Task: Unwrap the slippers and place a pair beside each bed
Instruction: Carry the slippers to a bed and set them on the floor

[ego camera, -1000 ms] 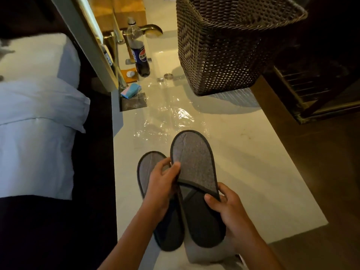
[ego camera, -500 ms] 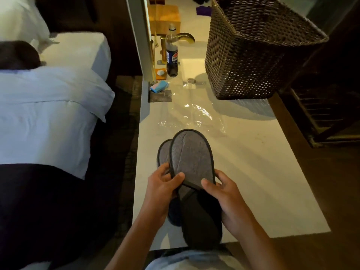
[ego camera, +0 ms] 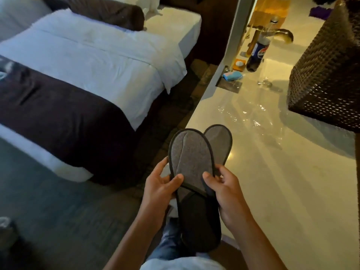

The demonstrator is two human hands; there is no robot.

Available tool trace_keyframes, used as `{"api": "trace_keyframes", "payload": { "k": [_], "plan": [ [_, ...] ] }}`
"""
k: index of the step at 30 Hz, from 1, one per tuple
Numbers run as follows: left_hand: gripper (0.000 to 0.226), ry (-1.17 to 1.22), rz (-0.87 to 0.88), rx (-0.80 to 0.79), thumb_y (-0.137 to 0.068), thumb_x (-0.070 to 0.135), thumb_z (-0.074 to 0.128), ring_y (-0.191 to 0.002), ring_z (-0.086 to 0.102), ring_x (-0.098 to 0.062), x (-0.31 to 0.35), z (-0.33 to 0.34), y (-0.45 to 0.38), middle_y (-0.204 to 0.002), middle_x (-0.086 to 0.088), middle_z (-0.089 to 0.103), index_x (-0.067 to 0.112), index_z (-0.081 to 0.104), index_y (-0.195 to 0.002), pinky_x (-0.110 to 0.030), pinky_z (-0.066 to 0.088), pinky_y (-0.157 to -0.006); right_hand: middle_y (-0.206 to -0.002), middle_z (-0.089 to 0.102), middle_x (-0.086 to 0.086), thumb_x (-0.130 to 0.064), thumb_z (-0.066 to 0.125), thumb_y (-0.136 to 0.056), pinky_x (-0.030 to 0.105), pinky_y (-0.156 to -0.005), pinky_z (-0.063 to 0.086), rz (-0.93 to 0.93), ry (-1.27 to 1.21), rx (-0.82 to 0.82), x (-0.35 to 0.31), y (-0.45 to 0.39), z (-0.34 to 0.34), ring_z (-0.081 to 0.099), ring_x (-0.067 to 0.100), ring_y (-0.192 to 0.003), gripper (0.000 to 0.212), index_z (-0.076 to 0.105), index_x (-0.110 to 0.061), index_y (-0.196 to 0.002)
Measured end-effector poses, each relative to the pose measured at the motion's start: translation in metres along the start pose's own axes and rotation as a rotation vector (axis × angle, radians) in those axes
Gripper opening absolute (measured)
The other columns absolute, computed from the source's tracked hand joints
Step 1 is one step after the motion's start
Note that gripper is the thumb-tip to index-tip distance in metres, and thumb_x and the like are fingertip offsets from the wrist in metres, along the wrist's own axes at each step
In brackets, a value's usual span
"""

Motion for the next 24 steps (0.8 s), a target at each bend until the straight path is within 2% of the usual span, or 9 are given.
{"api": "trace_keyframes", "payload": {
  "k": [5,9,12,17,20,24],
  "plan": [
    [0.064,0.070,0.020,0.236,-0.091,0.007,0.064,-0.095,0.075,-0.023,-0.012,-0.069,0.043,-0.106,-0.008,0.076,0.031,0.040,-0.146,-0.041,0.063,-0.075,-0.118,0.071,0.004,-0.022,0.065,-0.092,0.047,-0.092,0.058,-0.012,0.096,-0.207,0.021,0.011,0.068,0.069,0.021,-0.109,0.035,0.059,-0.028,-0.126],
    [0.064,0.161,0.053,0.379,-0.090,0.006,0.064,-0.094,0.075,-0.022,-0.019,-0.126,0.076,-0.103,-0.002,0.077,0.029,0.041,-0.146,-0.035,0.062,-0.070,-0.134,0.060,-0.002,-0.030,0.063,-0.093,0.047,-0.094,0.057,-0.059,0.208,-0.360,0.031,0.028,0.129,0.061,0.019,-0.121,0.046,0.049,-0.042,-0.135],
    [0.062,0.236,0.088,0.489,-0.089,0.006,0.066,-0.096,0.075,-0.025,-0.022,-0.171,0.101,-0.109,-0.009,0.075,0.030,0.045,-0.143,-0.036,0.062,-0.070,-0.133,0.060,-0.003,-0.021,0.062,-0.095,0.045,-0.094,0.058,-0.103,0.282,-0.450,0.034,0.041,0.180,0.061,0.017,-0.121,0.047,0.049,-0.039,-0.136],
    [0.052,0.342,0.147,0.672,-0.088,0.003,0.067,-0.090,0.076,-0.024,-0.028,-0.268,0.149,-0.099,-0.008,0.079,0.042,0.054,-0.120,-0.033,0.062,-0.067,-0.128,0.063,0.001,-0.011,0.060,-0.096,0.044,-0.091,0.059,-0.068,0.346,-0.626,0.057,0.077,0.293,0.066,0.016,-0.114,0.046,0.053,-0.039,-0.131],
    [0.057,0.381,0.170,0.772,-0.087,0.004,0.069,-0.095,0.075,-0.027,-0.035,-0.340,0.183,-0.109,-0.012,0.075,0.038,0.051,-0.129,-0.039,0.063,-0.072,-0.129,0.063,0.001,-0.012,0.060,-0.096,0.044,-0.092,0.058,-0.062,0.401,-0.714,0.079,0.106,0.367,0.066,0.016,-0.114,0.049,0.050,-0.034,-0.138],
    [0.057,0.406,0.211,0.896,-0.086,0.004,0.070,-0.095,0.075,-0.020,-0.041,-0.433,0.233,-0.108,-0.001,0.075,0.036,0.052,-0.130,-0.039,0.063,-0.075,-0.134,0.062,0.001,-0.017,0.062,-0.093,0.046,-0.095,0.056,-0.067,0.476,-0.821,0.112,0.150,0.465,0.064,0.019,-0.119,0.048,0.052,-0.036,-0.136]
  ]
}}
Point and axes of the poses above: each hand's wrist, its own y-axis away from the middle knuckle, its own z-axis out of the palm, x = y × z, the point moved 9 cm from there along -y, towards the middle knuckle
